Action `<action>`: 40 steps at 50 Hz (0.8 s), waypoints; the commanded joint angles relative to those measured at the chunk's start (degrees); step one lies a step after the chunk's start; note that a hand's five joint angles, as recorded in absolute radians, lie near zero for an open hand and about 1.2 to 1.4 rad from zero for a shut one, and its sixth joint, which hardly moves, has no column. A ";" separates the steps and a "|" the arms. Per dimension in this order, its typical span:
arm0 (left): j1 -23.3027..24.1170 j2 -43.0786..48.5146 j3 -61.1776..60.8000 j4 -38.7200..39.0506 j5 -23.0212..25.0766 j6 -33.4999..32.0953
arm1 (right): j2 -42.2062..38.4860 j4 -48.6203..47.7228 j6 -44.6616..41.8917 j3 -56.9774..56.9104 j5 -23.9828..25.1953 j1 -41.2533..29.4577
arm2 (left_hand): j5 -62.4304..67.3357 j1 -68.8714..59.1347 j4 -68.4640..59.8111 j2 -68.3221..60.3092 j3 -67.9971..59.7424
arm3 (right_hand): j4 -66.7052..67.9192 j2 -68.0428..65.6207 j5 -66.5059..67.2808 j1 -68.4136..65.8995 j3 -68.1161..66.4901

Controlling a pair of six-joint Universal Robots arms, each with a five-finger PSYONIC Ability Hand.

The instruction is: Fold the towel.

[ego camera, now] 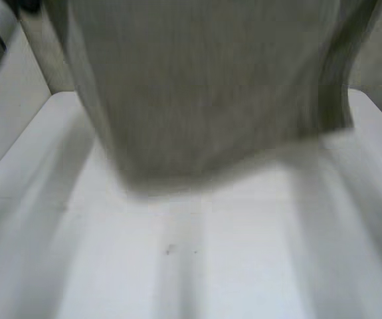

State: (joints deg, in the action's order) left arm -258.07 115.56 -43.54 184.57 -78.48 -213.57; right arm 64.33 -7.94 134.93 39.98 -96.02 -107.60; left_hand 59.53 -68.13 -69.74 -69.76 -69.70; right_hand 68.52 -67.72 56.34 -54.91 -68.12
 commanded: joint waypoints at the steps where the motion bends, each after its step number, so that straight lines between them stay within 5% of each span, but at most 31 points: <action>1: -1.81 -3.67 -3.10 13.37 0.08 9.56 | 3.87 -5.42 0.94 8.60 1.71 -0.07 | 10.47 -11.87 -10.26 -10.24 -10.30 | 11.48 -12.28 13.66 -25.09 -11.88; 11: -5.16 -4.29 -25.27 13.98 1.49 10.10 | 3.79 -5.24 1.56 23.74 8.75 0.81 | 10.47 -11.87 -10.26 -10.24 -10.30 | 11.48 -12.28 13.66 -25.09 -11.88; 21: -6.91 -2.01 -54.68 23.99 7.02 7.21 | 0.72 -7.00 3.67 48.06 23.06 4.68 | 10.47 -11.87 -10.26 -10.24 -10.30 | 11.48 -12.28 13.66 -25.09 -11.88; 27: -9.38 -3.94 -64.30 22.24 7.38 0.96 | 1.59 -4.28 0.16 54.86 23.86 6.26 | 10.47 -11.87 -10.26 -10.24 -10.30 | 11.48 -12.28 13.66 -25.09 -11.88; 32: -13.07 -14.66 -72.73 12.93 7.29 -8.09 | 10.03 7.85 -7.58 59.69 22.98 8.64 | 10.47 -11.87 -10.26 -10.24 -10.30 | 11.48 -12.28 13.66 -25.09 -11.88; 34: -16.48 -24.89 -75.54 1.82 7.47 -13.16 | 17.11 19.74 -13.18 61.61 20.97 12.66 | 10.47 -11.87 -10.26 -10.24 -10.30 | 11.48 -12.28 13.66 -25.09 -11.88; 40: -20.36 -37.07 -75.64 -15.02 12.21 -15.91 | 26.46 35.62 -21.11 64.26 19.47 17.34 | 10.47 -11.87 -10.26 -10.24 -10.30 | 11.48 -12.28 13.66 -25.09 -11.88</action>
State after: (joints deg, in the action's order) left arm -274.10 92.43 -118.55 187.65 -70.40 -225.44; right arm 80.38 10.57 122.15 101.88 -74.62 -95.27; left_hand 59.58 -68.14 -69.75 -69.85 -69.76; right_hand 68.52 -67.72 56.35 -54.91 -68.12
